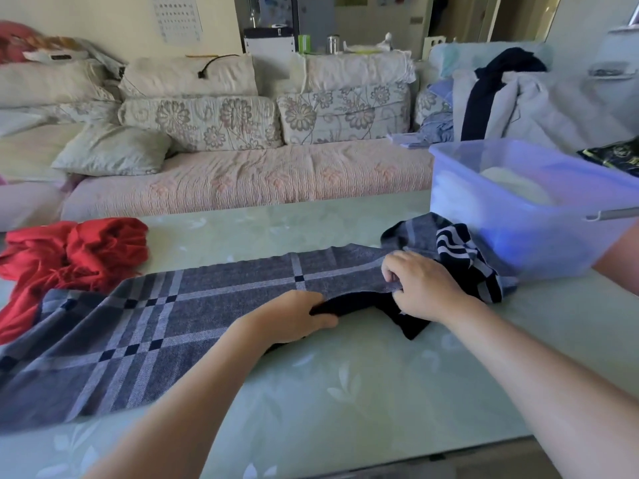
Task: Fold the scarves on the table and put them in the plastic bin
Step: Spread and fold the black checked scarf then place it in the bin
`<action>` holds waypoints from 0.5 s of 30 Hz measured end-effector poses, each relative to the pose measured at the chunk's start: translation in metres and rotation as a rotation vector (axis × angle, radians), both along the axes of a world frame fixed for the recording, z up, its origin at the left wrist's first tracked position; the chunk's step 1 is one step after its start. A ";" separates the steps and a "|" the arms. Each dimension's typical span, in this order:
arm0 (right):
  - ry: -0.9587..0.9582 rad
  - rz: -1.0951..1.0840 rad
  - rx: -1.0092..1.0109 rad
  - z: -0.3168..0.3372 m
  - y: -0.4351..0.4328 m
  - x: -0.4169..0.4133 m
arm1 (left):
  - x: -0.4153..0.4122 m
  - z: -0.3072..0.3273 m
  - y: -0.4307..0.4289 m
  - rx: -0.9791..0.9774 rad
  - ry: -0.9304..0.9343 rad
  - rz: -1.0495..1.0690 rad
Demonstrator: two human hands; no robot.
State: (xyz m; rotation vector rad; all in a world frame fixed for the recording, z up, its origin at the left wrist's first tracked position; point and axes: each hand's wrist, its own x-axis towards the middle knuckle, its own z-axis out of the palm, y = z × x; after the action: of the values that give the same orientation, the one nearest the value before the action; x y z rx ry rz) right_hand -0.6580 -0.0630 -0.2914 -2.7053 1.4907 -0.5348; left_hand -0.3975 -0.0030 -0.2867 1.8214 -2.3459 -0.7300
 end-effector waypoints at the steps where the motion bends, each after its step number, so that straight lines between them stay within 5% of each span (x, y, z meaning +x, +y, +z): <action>1: 0.002 0.000 0.024 0.002 0.003 -0.005 | 0.002 0.003 0.000 0.012 -0.072 -0.046; 6: 0.036 0.003 0.506 0.012 0.029 -0.012 | -0.005 0.018 0.011 0.305 -0.334 -0.206; 9: -0.172 0.024 0.620 0.016 0.037 -0.018 | -0.020 0.019 0.009 0.332 -0.304 -0.161; 11: -0.380 -0.158 0.403 0.018 0.031 -0.032 | -0.034 0.018 0.000 0.175 -0.224 -0.119; 15: -0.472 -0.668 -0.082 0.011 0.014 -0.067 | -0.075 0.010 -0.020 -0.182 0.045 0.010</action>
State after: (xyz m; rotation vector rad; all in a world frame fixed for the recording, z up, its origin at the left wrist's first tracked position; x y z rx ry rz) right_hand -0.7249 -0.0492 -0.2799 -1.8513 2.1953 -1.1595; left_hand -0.4726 -0.0231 -0.2765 1.7214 -2.2901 -0.5300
